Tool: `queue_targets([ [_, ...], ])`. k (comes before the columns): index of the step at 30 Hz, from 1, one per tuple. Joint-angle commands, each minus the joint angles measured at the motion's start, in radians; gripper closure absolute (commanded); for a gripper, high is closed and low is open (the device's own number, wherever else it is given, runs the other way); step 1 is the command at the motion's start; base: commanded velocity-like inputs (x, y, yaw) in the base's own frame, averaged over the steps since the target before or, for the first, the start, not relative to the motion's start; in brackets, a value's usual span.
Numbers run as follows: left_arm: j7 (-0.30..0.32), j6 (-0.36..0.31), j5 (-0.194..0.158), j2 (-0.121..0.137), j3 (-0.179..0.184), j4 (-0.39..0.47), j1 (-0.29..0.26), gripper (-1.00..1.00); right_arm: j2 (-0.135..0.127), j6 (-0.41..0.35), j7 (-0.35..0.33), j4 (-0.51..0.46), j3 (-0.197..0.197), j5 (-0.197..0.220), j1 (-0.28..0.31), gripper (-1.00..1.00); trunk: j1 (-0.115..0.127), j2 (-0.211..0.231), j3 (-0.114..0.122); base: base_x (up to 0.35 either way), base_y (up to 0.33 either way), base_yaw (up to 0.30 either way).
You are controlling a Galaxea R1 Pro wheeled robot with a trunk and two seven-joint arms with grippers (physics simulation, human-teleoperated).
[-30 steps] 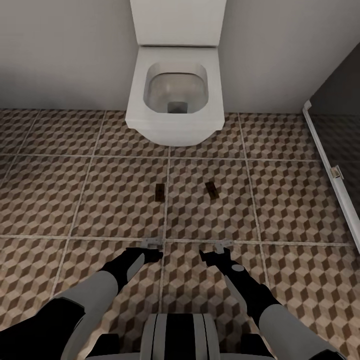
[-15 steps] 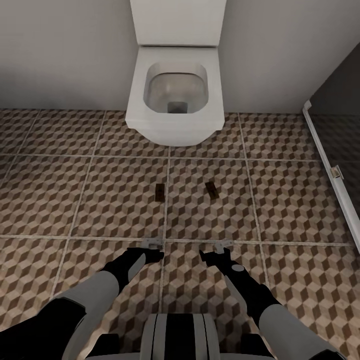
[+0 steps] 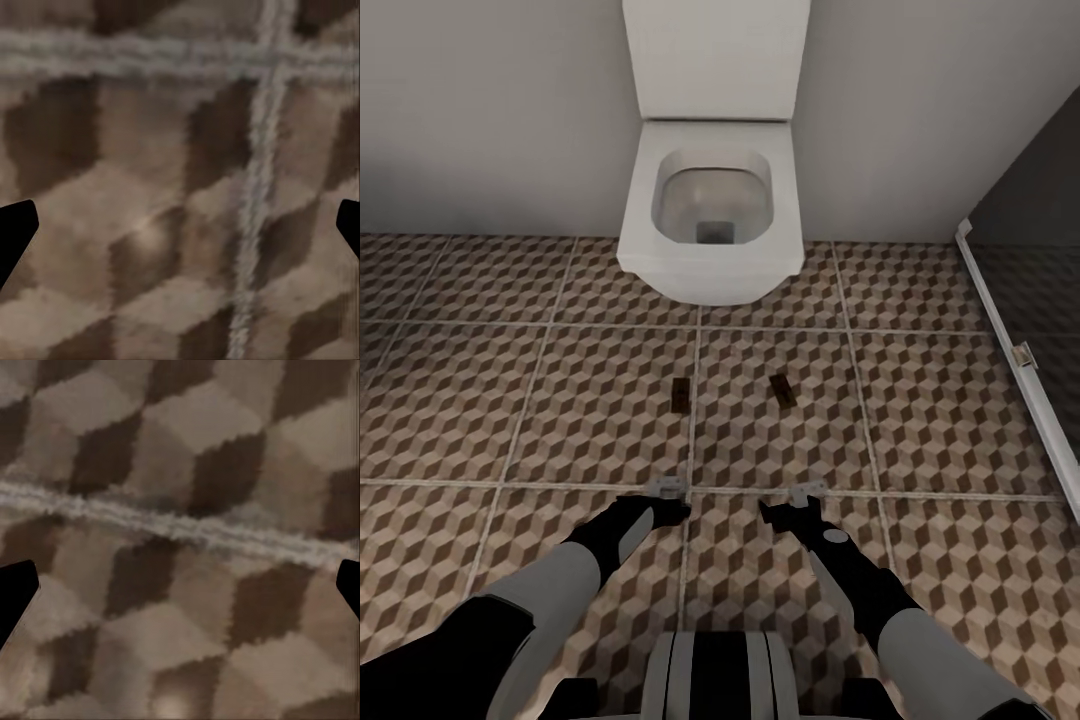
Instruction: Take the four mousetraps from the cabinet in the bathroom and place them on the bathroom floor. Make sure all four end up on the same floor surface, and ensure that at least two of them are either under or directly next to the same bathroom sink.
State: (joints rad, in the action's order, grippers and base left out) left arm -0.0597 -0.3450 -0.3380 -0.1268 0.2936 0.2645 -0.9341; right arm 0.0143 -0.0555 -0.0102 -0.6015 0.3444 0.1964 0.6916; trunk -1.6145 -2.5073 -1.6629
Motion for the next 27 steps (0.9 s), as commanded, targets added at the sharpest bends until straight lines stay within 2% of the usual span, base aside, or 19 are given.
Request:
queue_targets([
  [1,-0.006,-0.005,-0.01,0.0,0.008,0.002,0.0,-1.0,-0.001,-0.004,-0.001,-0.001,0.002,0.009,0.0,-1.0,0.001,0.0,0.004,0.0,0.0,0.0],
  [27,-0.006,-0.005,-0.01,-0.004,0.008,0.0,0.0,-1.0,-0.001,-0.004,0.0,-0.001,0.002,0.009,0.0,-1.0,0.012,0.006,0.104,0.0,0.0,0.0],
])
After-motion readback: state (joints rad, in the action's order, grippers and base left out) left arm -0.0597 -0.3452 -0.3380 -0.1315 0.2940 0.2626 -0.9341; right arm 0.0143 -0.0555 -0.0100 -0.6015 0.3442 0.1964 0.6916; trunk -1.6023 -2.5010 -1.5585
